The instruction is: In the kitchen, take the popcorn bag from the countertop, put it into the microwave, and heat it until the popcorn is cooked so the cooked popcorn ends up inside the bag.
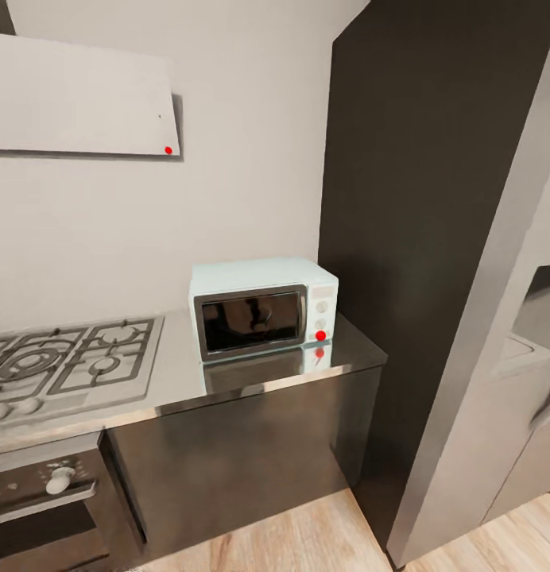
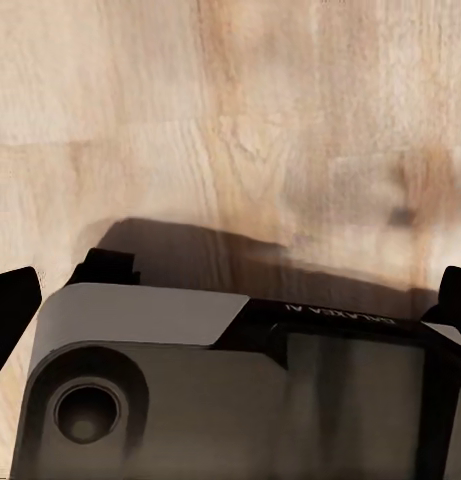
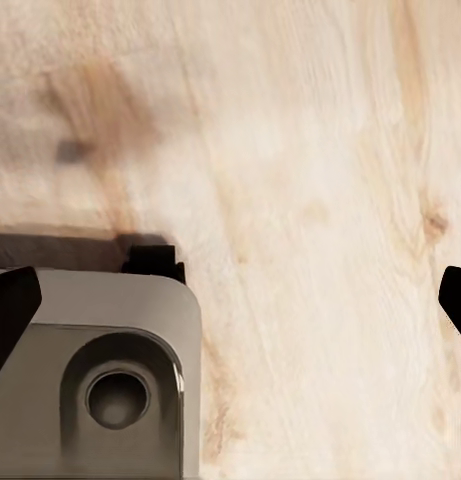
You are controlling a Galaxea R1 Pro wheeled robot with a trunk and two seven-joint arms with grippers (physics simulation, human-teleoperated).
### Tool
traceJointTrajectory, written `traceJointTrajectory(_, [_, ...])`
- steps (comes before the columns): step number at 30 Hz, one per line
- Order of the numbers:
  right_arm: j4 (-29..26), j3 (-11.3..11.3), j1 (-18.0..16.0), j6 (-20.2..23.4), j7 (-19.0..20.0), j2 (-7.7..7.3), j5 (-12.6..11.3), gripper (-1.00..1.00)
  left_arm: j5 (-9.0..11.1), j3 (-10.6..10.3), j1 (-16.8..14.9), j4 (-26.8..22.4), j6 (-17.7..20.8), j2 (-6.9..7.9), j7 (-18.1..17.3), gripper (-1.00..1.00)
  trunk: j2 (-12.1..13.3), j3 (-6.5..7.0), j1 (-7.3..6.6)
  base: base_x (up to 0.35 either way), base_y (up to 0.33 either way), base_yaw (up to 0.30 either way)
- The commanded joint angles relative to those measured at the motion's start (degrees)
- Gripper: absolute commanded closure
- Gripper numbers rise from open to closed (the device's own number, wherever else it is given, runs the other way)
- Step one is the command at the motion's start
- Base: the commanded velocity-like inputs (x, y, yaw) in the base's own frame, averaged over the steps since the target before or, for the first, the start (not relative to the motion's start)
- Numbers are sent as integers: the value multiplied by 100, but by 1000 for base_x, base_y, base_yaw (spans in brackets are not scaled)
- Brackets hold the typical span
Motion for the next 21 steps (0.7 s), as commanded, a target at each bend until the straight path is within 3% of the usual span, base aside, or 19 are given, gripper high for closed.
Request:
traceJointTrajectory(1, [17,-48,-6,-45,-23,-4,194,-100,55,-49,-6,10,-31,-11,256,-100,-4,-6,0,0,0,269])
traceJointTrajectory(3, [17,-47,-6,-54,-22,-6,277,-100,50,-50,-7,7,-38,-36,610,-100,-4,-6,0,0,0,269])
traceJointTrajectory(4, [17,-43,-6,-59,-17,-5,329,-100,45,-51,-6,6,-44,-126,928,-100,-4,-6,0,0,0,269])
traceJointTrajectory(7, [17,-49,-6,-54,-9,2,341,-100,33,-51,-7,6,-44,-155,990,-100,-4,-6,0,0,0,269])
traceJointTrajectory(10, [17,-51,-6,-52,-7,6,335,-100,30,-44,-7,6,-16,-124,848,-100,-4,-6,0,0,0,269])
traceJointTrajectory(13, [17,-51,-6,-52,0,12,334,-100,44,-45,-6,6,-2,-105,358,-100,-4,-6,0,0,0,269])
traceJointTrajectory(21, [17,-51,-6,-52,19,15,326,-100,46,-51,-6,6,-26,-116,298,-100,-4,-6,0,0,0,269])
